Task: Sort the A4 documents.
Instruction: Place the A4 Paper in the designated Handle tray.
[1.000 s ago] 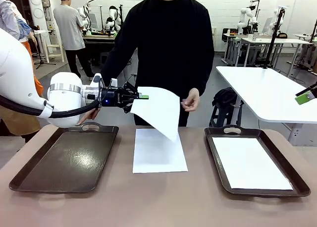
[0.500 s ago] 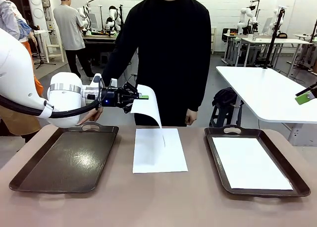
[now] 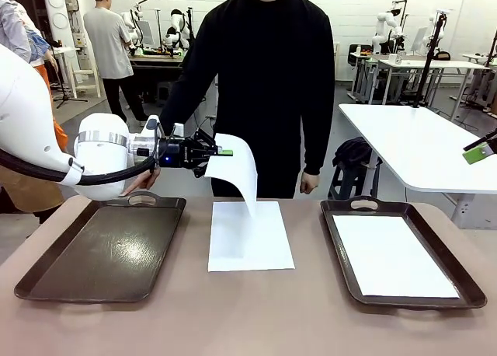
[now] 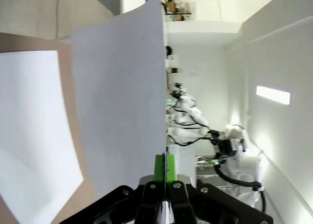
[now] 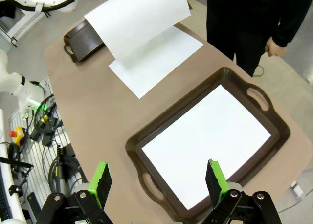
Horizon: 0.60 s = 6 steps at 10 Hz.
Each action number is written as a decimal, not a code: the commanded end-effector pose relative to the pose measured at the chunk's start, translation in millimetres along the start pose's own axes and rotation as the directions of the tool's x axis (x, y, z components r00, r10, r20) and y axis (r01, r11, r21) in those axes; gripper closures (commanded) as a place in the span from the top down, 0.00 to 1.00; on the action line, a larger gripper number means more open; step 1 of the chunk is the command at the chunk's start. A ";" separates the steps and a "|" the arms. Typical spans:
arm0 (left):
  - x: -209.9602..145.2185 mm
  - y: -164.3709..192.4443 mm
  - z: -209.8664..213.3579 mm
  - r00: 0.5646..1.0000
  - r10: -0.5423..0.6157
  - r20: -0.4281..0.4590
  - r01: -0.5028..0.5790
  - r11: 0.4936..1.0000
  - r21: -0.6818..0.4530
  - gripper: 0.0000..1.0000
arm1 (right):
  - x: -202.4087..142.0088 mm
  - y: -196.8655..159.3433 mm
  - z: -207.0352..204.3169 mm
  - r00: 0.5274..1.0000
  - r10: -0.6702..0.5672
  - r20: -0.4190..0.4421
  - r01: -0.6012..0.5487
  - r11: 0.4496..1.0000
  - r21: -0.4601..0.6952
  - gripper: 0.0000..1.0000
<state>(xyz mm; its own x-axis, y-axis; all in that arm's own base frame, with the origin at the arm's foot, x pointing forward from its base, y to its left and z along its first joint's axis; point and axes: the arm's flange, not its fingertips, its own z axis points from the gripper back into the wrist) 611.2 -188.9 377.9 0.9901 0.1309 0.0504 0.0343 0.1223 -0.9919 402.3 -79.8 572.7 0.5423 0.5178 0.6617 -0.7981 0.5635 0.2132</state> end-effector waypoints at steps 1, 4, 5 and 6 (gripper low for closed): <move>-17.6 -6.3 21.1 0.987 -0.160 0.018 0.152 0.965 0.211 0.01 | -0.1 -0.4 -1.0 1.000 0.000 0.001 0.000 1.000 -0.002 1.00; -41.8 -13.4 82.3 0.969 -0.246 0.032 0.222 0.917 0.332 0.01 | -0.1 -0.4 -1.0 1.000 0.000 0.001 0.000 1.000 -0.002 1.00; -48.2 -15.9 96.9 0.966 -0.255 0.043 0.223 0.908 0.356 0.01 | -0.1 -0.4 -1.0 1.000 0.000 0.001 0.000 1.000 -0.002 1.00; -57.4 -10.9 109.1 0.968 -0.249 0.004 0.228 0.891 0.392 0.01 | -0.1 -0.4 -1.0 1.000 0.000 0.001 0.000 1.000 -0.002 1.00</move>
<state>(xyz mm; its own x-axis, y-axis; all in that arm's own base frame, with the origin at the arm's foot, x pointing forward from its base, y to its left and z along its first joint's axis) 553.5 -93.3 402.3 0.9495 0.1250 0.2879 0.1925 0.4930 -0.8485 402.3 -79.9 572.7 0.5425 0.5175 0.6617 -0.7980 0.5637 0.2133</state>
